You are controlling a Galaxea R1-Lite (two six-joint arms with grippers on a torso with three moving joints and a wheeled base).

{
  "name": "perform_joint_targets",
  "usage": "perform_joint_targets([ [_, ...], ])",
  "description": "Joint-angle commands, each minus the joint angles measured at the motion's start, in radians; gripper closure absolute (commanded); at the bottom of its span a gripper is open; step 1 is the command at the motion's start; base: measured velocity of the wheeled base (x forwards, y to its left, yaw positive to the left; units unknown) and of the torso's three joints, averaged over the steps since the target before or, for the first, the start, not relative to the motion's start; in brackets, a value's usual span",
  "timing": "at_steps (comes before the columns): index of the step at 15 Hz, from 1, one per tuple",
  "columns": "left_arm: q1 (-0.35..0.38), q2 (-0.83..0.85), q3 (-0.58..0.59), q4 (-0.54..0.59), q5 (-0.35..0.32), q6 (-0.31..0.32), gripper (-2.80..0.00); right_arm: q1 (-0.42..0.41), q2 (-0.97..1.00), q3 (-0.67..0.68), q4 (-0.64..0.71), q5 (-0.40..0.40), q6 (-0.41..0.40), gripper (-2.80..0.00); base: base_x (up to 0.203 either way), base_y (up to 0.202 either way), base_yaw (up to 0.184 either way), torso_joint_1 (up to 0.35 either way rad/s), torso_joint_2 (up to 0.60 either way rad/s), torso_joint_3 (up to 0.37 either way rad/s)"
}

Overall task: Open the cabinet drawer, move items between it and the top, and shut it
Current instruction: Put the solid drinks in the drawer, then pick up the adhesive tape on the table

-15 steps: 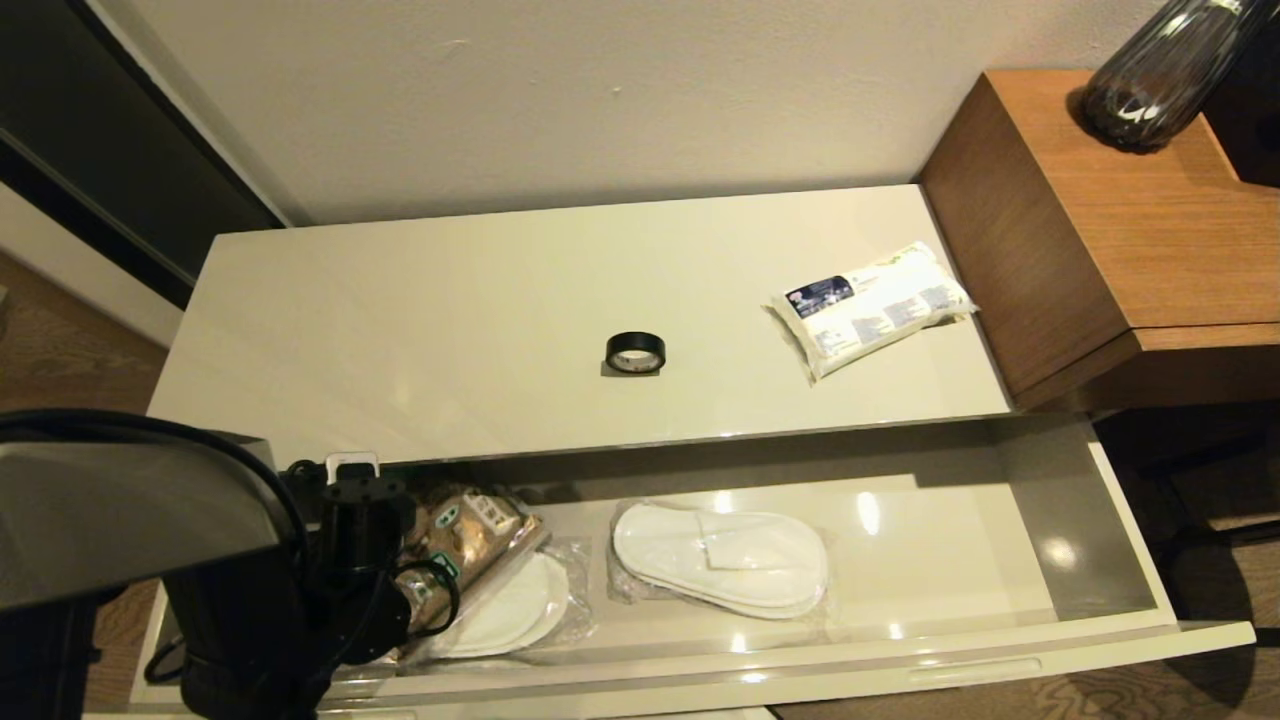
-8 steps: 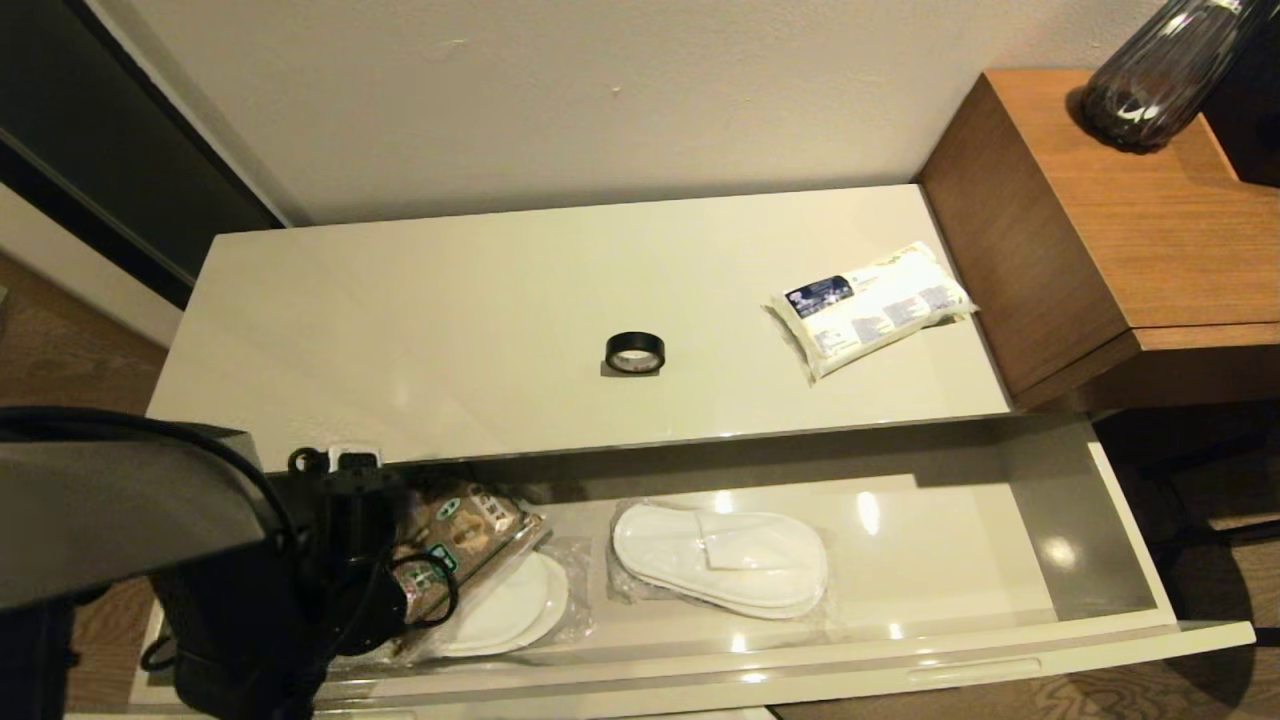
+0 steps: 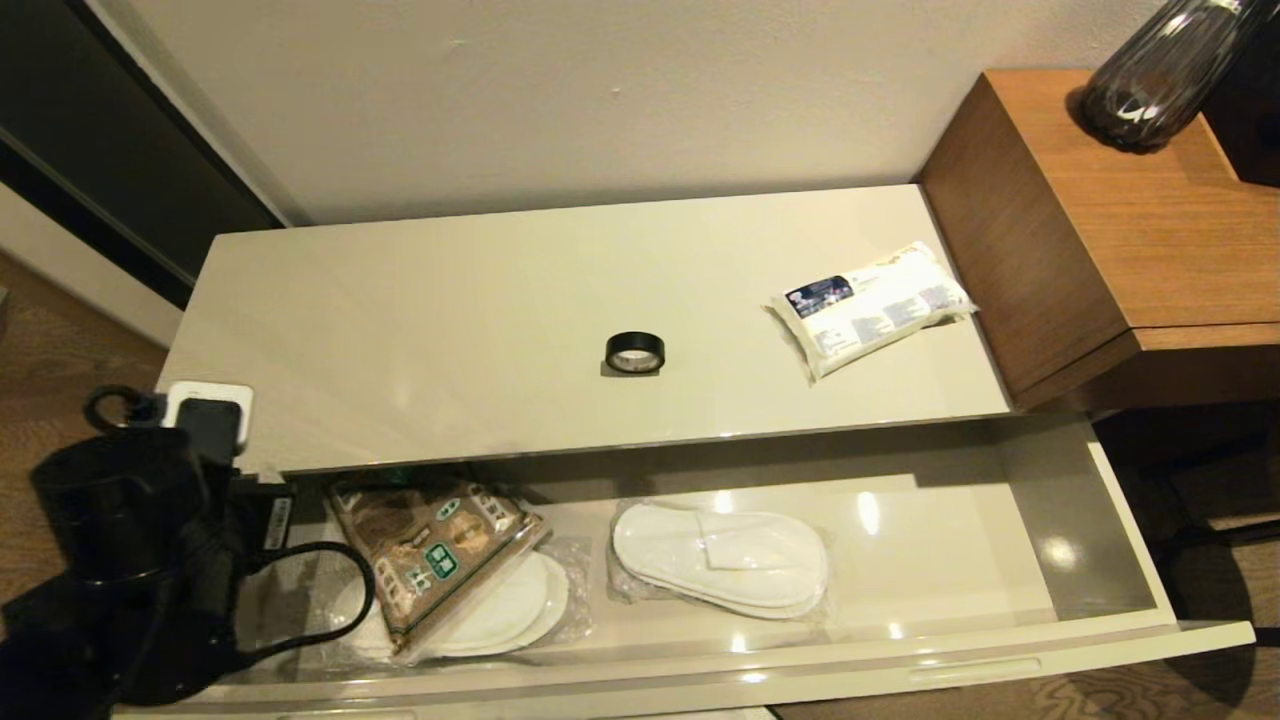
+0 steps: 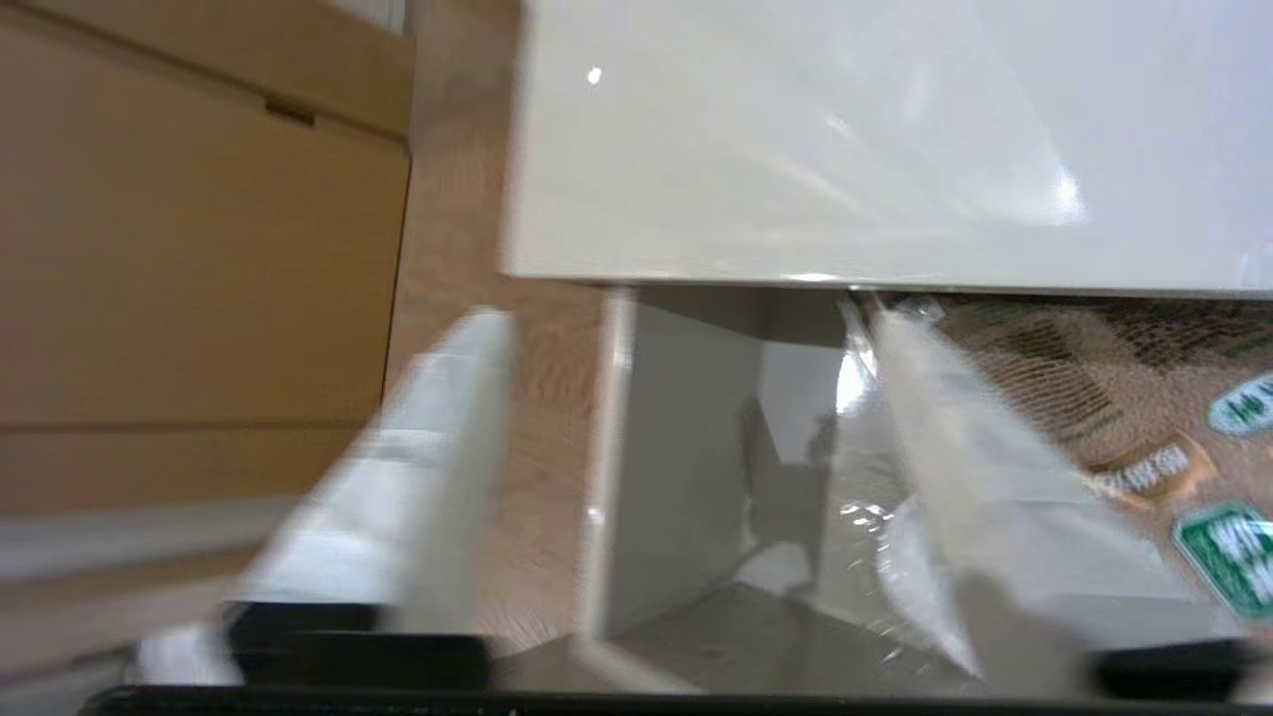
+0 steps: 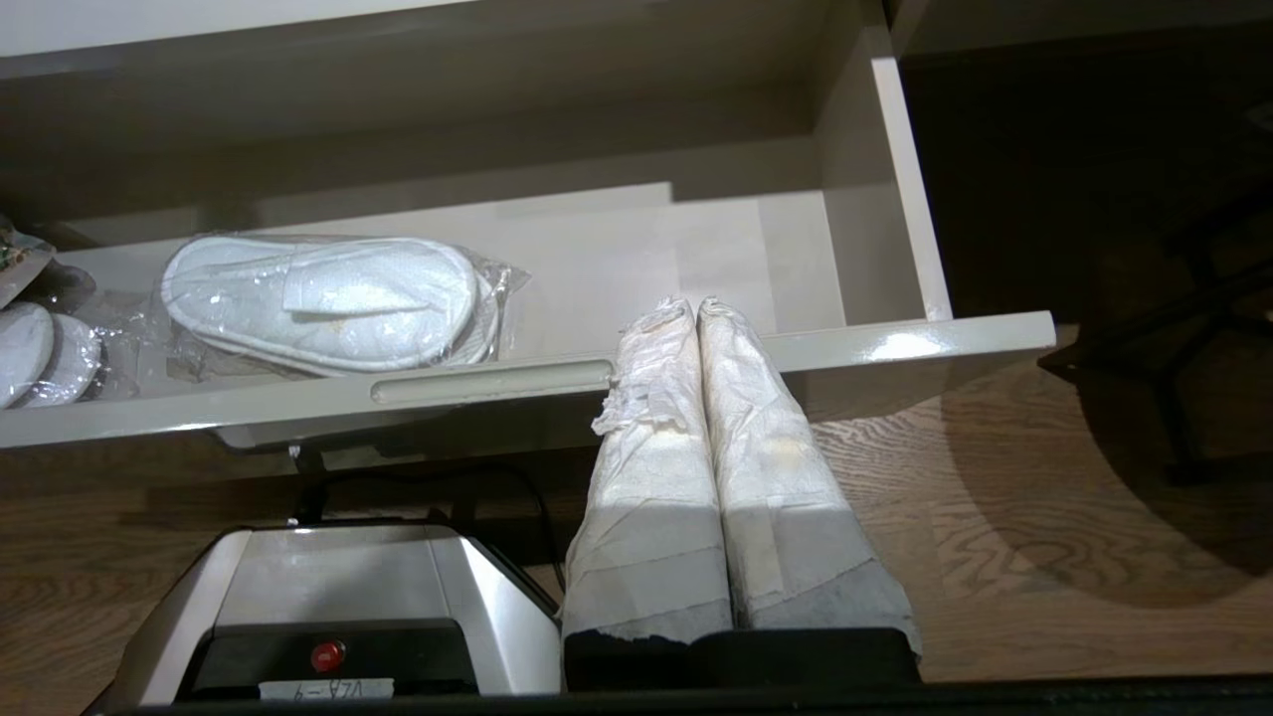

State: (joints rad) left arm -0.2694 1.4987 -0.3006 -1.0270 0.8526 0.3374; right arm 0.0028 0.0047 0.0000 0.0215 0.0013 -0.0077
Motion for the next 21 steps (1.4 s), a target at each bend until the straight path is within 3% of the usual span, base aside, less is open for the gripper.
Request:
perform_joint_targets([
  [1,-0.008,-0.296,-0.019,0.216,-0.019,0.014,0.00,0.000,0.000,0.002,0.000,0.000,0.000,0.00,0.000,0.000,0.000,0.000,0.00,0.000],
  [2,-0.015,-0.395,-0.058,0.395,-0.048,0.022,0.00,0.000,0.000,0.002,0.000,0.000,0.000,0.00,0.000,0.000,0.000,0.000,0.00,0.000],
  [4,-0.032,-0.566,-0.208,0.904,-0.160,0.036,0.00,0.000,0.000,0.002,0.000,0.000,0.000,0.00,0.000,0.000,0.000,0.000,0.00,0.000],
  [6,-0.044,-0.659,-0.389,1.303,-0.341,0.055,0.00,0.000,0.000,0.002,0.000,0.000,0.000,0.00,0.000,0.000,0.000,0.000,0.00,0.000],
  [7,-0.048,-0.681,-0.446,1.402,-0.447,0.086,0.00,0.000,0.000,0.002,0.000,0.000,0.000,0.00,0.000,0.000,0.000,0.000,0.00,0.000],
  [8,-0.050,-0.674,-0.467,1.425,-0.484,0.102,0.00,0.000,0.000,0.002,0.000,0.000,0.000,0.00,0.000,0.000,0.000,0.000,0.00,0.000],
  [10,-0.053,-0.588,-0.485,1.414,-0.491,0.110,0.00,0.000,0.000,0.002,0.000,0.000,0.000,0.00,0.000,0.000,0.000,0.000,0.00,0.000],
  [13,-0.086,-0.414,-0.557,1.375,-0.521,0.080,0.00,0.000,0.000,0.002,0.000,0.000,0.000,0.00,0.000,0.000,0.000,0.000,0.00,0.000],
  [16,-0.236,-0.256,-0.648,1.348,-0.519,0.066,0.00,0.000,0.000,0.002,0.000,0.000,0.000,0.00,0.000,0.000,0.000,0.000,0.00,0.000],
  [21,-0.347,-0.118,-0.696,1.253,-0.482,0.069,0.00,0.000,0.000,0.002,0.000,0.000,0.000,0.00,0.000,0.000,0.000,0.000,0.00,0.000],
])
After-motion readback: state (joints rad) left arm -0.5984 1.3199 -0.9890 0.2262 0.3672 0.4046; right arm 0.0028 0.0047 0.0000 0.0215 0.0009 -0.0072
